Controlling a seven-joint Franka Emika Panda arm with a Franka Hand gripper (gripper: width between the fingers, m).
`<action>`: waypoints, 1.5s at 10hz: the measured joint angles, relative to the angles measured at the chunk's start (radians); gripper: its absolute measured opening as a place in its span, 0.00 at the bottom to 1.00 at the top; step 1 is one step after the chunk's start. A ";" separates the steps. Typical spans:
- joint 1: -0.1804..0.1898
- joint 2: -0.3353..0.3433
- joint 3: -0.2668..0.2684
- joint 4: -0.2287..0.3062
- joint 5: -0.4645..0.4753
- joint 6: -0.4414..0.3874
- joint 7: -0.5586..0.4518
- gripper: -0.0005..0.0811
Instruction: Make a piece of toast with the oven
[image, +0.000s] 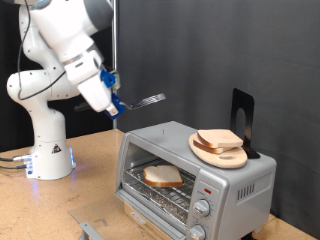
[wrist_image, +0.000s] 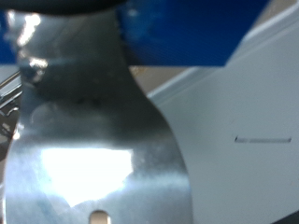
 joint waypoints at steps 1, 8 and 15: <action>-0.002 0.024 0.022 0.023 -0.003 0.008 0.044 0.49; 0.062 0.006 0.123 -0.003 0.069 0.049 0.059 0.49; 0.083 0.012 0.317 -0.104 0.069 0.192 0.174 0.49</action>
